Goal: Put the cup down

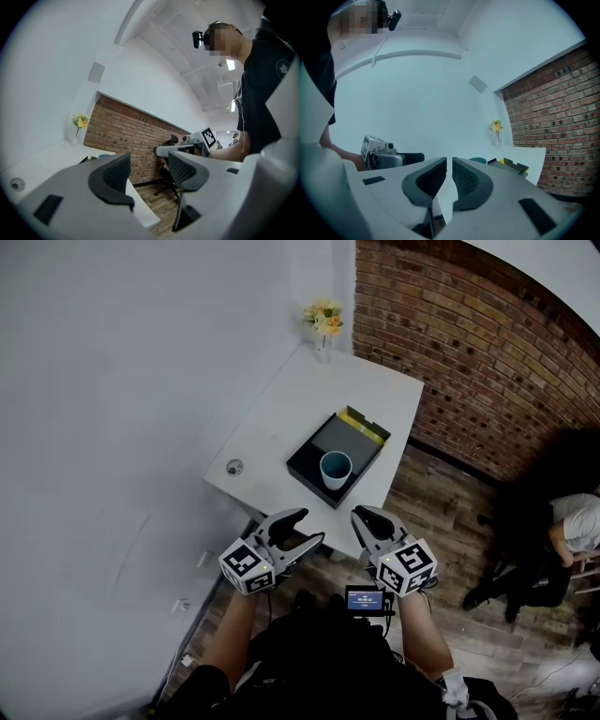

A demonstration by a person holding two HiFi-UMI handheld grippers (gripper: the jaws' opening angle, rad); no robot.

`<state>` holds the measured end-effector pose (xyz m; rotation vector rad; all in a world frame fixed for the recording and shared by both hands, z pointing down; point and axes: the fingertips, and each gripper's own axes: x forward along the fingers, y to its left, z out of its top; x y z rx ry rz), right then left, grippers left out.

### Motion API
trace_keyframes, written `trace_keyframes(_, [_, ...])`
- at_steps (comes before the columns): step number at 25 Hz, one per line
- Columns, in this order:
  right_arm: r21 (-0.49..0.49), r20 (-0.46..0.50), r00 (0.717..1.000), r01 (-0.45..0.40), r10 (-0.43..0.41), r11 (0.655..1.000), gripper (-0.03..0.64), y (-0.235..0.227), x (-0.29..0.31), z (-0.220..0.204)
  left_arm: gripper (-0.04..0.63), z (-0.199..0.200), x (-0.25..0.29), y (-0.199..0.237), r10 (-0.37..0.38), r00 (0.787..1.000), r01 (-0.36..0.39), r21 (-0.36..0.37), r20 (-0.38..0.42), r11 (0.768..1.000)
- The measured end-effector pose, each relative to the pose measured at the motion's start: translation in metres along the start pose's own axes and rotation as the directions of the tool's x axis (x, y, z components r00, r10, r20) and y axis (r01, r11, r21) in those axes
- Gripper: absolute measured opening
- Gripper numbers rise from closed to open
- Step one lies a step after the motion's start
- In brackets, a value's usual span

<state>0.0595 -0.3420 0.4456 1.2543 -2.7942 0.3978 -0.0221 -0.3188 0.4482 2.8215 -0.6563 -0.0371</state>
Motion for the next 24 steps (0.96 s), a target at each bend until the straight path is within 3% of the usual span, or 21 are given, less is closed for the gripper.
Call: trace_keyframes(24, [-0.032,-0.004,1.0,-0.026,0.026,0.999,0.051,0.003,0.011,0.005,0.207,0.02,0.001,0.007,-0.003,1.0,0.002,0.034,0.031,0.999])
